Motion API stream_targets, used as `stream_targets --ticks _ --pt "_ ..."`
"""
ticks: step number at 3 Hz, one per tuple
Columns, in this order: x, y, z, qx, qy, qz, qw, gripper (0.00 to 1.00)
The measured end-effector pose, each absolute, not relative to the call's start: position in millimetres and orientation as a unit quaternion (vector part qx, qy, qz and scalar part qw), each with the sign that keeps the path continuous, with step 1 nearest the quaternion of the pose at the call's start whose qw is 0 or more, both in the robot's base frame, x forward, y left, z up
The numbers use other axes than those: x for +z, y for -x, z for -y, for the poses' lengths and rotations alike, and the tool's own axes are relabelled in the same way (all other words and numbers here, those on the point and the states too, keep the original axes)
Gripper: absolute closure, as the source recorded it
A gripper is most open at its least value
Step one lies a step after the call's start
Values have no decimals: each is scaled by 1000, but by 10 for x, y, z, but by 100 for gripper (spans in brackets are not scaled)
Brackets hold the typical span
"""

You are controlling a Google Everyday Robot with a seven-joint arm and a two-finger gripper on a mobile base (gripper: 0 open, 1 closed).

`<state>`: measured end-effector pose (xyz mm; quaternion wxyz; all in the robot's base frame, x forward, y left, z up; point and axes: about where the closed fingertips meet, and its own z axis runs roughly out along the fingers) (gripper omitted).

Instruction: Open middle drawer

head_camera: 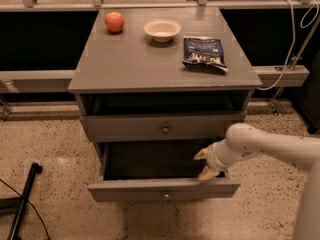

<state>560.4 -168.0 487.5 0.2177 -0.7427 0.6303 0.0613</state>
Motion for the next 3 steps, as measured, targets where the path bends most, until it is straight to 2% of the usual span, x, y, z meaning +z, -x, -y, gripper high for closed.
stream_targets --ticks 1,2,3 --pt "4548 -6002 1697 68 726 -657 189 45" --pt "4262 -6120 1736 77 715 -673 172 53" --pt "3900 -6066 1787 101 704 -686 150 74"
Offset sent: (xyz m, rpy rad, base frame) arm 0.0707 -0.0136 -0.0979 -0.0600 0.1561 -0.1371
